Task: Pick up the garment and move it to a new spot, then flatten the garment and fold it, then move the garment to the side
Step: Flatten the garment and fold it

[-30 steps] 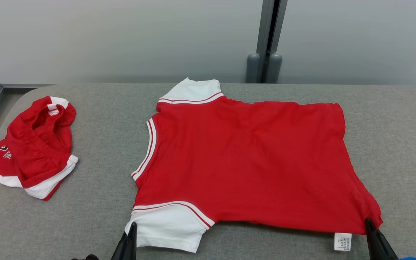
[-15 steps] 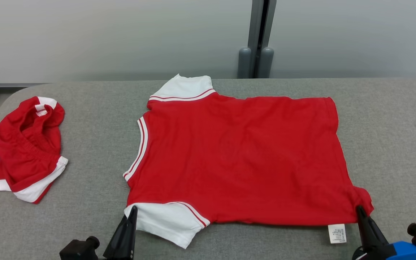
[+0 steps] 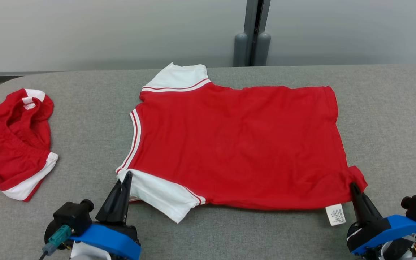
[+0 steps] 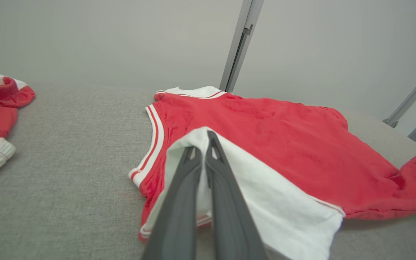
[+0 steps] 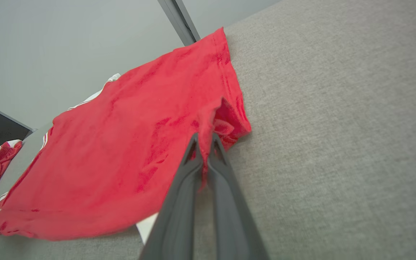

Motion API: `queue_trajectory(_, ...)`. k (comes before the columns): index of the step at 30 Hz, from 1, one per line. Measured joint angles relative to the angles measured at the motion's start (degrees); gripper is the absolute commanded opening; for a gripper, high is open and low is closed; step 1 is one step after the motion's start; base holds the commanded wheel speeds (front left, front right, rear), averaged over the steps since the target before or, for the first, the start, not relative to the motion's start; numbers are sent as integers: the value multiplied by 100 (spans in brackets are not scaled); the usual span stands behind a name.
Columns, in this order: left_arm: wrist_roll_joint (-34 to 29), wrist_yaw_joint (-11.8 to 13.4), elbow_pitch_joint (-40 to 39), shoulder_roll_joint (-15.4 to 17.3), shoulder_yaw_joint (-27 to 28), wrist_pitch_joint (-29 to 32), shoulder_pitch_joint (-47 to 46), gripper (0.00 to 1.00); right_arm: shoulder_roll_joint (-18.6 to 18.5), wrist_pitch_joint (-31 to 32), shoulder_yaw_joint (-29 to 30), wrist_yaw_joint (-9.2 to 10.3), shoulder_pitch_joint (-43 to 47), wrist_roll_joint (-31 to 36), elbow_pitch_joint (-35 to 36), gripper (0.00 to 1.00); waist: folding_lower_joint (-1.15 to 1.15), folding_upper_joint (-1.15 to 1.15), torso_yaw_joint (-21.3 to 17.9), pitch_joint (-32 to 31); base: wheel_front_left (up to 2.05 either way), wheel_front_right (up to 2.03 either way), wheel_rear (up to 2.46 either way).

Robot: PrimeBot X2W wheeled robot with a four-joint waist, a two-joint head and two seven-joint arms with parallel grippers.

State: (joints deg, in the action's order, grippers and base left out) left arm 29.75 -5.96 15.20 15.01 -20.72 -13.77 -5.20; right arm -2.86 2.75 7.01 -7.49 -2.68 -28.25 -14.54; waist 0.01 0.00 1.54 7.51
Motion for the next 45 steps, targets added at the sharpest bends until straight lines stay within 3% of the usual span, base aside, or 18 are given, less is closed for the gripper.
queue_trajectory(20, 133, -125, 1145, 180, -278, -54, -1803, 0, 1, 264, 62, 0, -1234, 225, -113, 0, 0, 0, -93, 746, 0, 0, 0)
queue_trajectory(21, 154, -126, 1239, 178, -313, -54, -1887, 0, 0, 249, 58, 0, -1281, 260, -133, 29, 0, 0, -92, 767, 0, 0, 0)
queue_trajectory(22, 170, -127, 1316, 172, -331, -64, -1945, 9, 1, 226, 55, 0, -1315, 293, -154, 72, 0, 0, -94, 785, 0, 0, 0)
queue_trajectory(23, 179, -142, 1376, 158, -346, -76, -2000, 85, 1, 218, 59, 0, -1344, 308, -174, 100, 0, 0, -92, 799, 0, 0, 0)
queue_trajectory(24, 175, -143, 1426, 144, -371, -82, -2060, 100, 1, 187, 63, 0, -1359, 369, -186, 100, 0, 0, -87, 810, 0, 0, 0)
queue_trajectory(31, 156, -143, 1600, 53, -274, -121, -2123, 100, -1, -13, 179, 0, -1346, 822, -230, 100, 0, 0, -21, 746, 0, 0, 0)
queue_trajectory(45, 101, -143, 1651, 32, -112, -122, -1248, 100, -188, -20, 221, 0, -1029, 1463, -341, 100, -1, 0, 132, 600, 0, 0, 0)
